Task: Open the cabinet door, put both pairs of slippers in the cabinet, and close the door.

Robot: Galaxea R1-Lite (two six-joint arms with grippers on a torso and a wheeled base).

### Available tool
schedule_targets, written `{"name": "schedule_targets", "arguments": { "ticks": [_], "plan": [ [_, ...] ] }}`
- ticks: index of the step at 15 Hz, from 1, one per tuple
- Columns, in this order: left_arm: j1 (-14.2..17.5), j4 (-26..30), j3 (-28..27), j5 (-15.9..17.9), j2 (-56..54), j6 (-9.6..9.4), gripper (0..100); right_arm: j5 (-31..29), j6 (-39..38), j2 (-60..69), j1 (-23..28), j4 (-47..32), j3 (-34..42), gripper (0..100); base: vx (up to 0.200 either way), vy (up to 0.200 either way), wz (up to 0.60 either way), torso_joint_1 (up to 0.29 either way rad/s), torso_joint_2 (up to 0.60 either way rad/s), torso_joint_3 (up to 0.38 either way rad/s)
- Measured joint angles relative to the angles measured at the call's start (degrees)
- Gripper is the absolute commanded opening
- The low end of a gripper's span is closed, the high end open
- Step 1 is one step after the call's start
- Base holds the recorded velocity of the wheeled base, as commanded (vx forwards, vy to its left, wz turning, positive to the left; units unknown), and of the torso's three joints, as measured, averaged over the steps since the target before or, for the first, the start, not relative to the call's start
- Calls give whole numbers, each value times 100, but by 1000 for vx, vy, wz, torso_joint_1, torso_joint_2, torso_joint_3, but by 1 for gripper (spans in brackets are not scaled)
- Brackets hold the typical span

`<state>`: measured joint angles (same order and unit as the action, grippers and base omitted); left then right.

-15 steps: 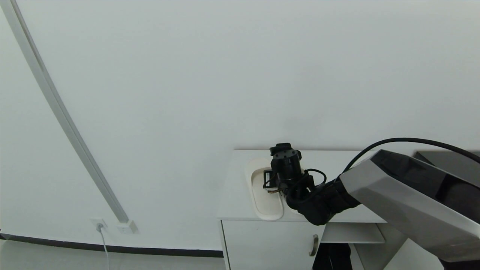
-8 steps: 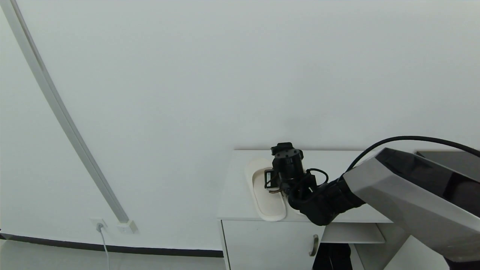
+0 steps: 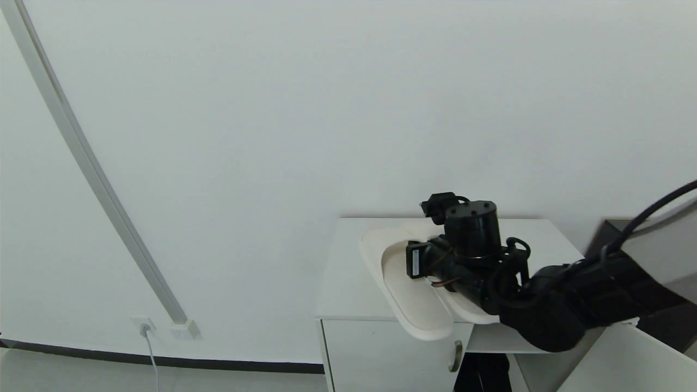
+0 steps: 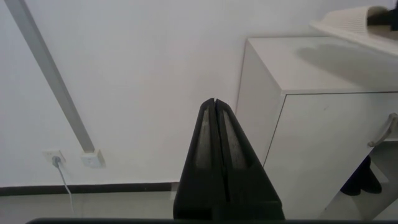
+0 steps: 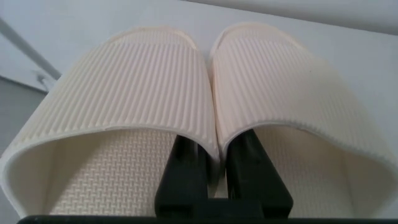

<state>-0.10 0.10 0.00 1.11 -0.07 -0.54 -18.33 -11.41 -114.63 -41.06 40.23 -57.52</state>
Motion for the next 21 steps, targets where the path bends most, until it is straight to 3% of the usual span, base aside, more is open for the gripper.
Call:
{"name": "schedule_targets", "arguments": {
  "ticks": [4,8,12,21],
  "plan": [
    [0,0,0,1,0,10,0,586,94,1245,-318,79,1286,0,0,0,0,0,0,0],
    [0,0,0,-2,0,16,0,903,88,2083,-447,-2,2014,0,0,0,0,0,0,0],
    [0,0,0,-2,0,18,0,903,85,2339,-463,-9,2182,0,0,0,0,0,0,0],
    [0,-2,0,-5,0,21,0,866,104,2397,-478,-9,2274,0,-200,0,0,2,2,1]
  ]
}}
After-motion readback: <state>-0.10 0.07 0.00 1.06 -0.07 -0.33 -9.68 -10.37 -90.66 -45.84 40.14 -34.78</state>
